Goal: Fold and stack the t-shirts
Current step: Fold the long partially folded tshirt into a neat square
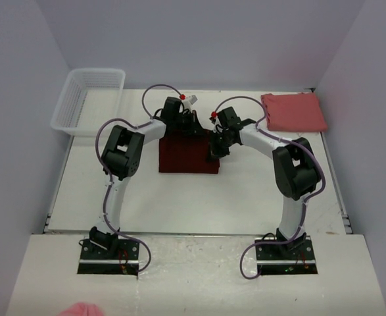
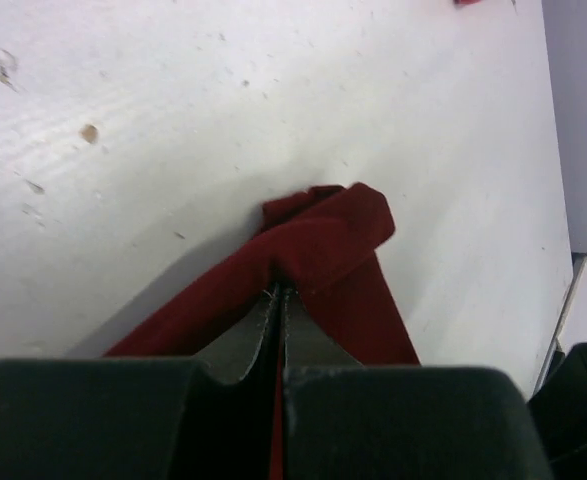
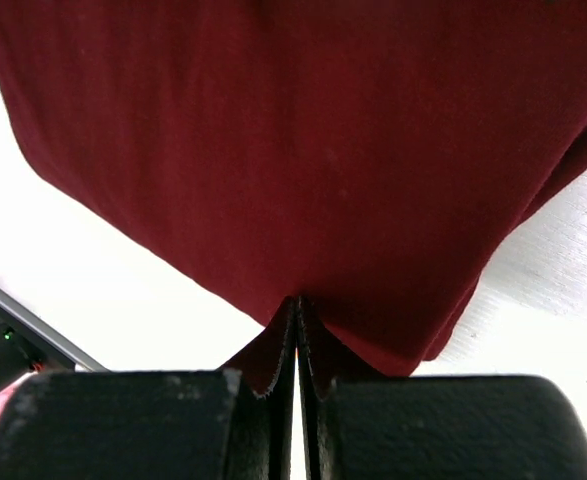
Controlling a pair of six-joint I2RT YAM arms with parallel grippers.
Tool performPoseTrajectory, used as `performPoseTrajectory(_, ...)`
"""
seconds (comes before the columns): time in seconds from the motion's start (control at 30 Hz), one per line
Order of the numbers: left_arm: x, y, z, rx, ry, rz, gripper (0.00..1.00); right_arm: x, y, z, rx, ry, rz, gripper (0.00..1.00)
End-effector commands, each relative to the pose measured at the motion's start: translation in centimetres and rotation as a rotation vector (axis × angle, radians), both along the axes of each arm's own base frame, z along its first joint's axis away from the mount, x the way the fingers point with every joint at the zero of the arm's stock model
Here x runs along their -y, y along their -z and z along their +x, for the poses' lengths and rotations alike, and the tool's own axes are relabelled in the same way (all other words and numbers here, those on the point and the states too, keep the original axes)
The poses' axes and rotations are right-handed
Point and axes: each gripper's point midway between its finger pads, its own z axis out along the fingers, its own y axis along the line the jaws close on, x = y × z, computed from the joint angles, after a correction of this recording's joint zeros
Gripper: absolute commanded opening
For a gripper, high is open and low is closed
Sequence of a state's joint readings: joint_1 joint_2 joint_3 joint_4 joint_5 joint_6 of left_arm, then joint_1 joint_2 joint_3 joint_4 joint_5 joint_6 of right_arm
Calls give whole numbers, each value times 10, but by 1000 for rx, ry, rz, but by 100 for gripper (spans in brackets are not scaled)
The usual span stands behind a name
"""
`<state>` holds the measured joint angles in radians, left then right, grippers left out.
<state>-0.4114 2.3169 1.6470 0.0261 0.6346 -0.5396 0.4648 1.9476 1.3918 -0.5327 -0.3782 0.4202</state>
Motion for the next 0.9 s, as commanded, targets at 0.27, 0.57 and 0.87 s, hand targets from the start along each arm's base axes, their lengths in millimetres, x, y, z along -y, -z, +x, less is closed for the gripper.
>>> performPoseTrajectory(0.27,-59,4,70,33,-62,-59,0,6,18,-6,-33,50,-47,0)
performPoseTrajectory(0.57,-107,-15,78,61,-130,-8,0,12,33,-11,-64,80,-76,0)
performPoseTrajectory(0.87,-117,-120,52,225,-190,-7,0,9,-24,11,75,38,-66,0)
